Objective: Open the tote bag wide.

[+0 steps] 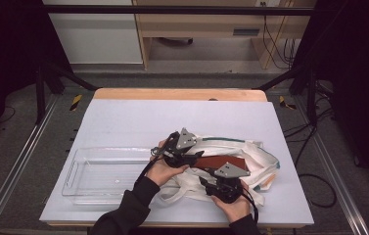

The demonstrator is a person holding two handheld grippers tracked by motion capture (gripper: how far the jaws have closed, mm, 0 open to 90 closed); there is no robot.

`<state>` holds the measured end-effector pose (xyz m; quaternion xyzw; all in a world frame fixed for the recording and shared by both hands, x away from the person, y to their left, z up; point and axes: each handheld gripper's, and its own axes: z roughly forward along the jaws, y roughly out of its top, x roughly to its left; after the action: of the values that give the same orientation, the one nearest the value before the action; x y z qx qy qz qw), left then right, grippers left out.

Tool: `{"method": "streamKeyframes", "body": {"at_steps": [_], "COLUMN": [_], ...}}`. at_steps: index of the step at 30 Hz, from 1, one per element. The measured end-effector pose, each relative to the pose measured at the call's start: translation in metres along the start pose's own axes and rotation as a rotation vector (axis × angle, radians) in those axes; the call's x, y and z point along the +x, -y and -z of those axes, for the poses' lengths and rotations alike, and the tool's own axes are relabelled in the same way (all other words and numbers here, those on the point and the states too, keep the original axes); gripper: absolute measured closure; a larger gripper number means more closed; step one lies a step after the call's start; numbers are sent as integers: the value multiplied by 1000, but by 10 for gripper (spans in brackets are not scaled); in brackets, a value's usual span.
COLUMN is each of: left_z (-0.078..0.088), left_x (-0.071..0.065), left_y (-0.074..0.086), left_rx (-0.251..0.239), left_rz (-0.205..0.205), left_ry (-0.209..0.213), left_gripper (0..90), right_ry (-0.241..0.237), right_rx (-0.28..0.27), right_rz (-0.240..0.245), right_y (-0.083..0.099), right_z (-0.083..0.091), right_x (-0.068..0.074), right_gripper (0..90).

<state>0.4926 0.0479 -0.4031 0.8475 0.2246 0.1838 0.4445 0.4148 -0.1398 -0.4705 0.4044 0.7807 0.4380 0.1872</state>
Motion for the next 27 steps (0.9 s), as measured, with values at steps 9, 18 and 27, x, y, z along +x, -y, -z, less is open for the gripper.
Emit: {"method": "streamKeyframes", "body": {"at_steps": [9, 18, 27], "left_z": [-21, -27, -32], "left_x": [-4, 1, 10], "left_y": [4, 7, 2], "left_rx": [119, 194, 219], "left_rz": [-50, 6, 90], "left_ry": [-18, -23, -89], "left_gripper": [612, 700, 882], "right_ry": [9, 3, -25], "right_rx": [23, 45, 113], "right_rz": [-5, 7, 6], "right_y": [3, 4, 6], "right_z": [-4, -9, -8], "right_x": [0, -2, -4], "right_gripper": [512, 621, 895]}}
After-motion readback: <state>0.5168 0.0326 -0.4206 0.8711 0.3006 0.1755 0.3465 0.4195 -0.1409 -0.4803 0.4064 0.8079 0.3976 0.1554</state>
